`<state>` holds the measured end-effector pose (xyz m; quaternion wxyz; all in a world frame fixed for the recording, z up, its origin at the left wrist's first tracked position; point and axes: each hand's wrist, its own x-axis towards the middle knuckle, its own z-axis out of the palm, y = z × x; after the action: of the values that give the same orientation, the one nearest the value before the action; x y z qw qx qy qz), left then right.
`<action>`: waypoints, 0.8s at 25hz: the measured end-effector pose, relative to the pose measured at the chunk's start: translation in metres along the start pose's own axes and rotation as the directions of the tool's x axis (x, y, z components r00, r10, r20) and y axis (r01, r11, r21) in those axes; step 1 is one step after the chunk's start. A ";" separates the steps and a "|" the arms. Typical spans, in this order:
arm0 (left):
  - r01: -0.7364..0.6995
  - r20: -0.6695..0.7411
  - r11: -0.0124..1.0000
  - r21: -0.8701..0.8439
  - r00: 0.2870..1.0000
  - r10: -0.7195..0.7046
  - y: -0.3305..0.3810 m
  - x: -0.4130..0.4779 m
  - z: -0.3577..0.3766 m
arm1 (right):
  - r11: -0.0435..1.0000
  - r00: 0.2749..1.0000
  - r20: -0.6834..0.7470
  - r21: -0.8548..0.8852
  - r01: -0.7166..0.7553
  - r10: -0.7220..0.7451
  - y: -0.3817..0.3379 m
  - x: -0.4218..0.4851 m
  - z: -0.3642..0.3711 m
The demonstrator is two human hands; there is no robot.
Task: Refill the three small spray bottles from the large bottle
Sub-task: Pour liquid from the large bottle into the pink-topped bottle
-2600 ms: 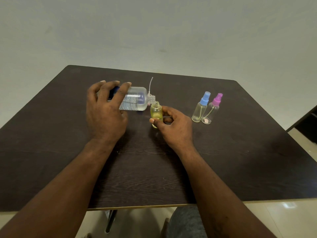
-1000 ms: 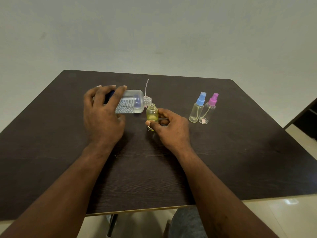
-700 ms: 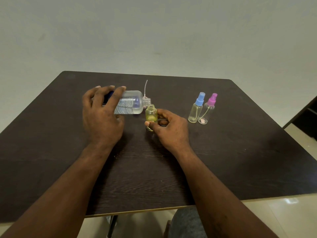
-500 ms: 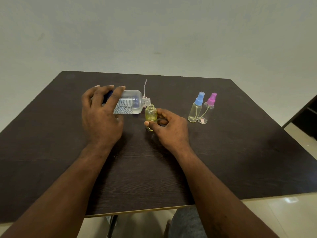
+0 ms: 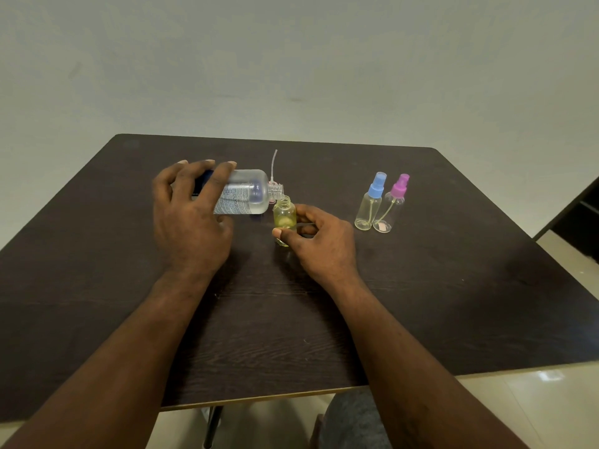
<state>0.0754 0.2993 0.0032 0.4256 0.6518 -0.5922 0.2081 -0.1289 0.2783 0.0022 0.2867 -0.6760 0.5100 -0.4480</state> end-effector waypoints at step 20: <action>-0.019 -0.005 1.000 -0.006 1.000 0.019 0.000 0.003 0.000 | 1.000 1.000 0.007 0.013 0.000 0.000 0.000 0.000 0.000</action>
<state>0.0765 0.2978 0.0051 0.4270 0.6445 -0.5980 0.2117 -0.1291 0.2784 0.0024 0.2931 -0.6755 0.5061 -0.4491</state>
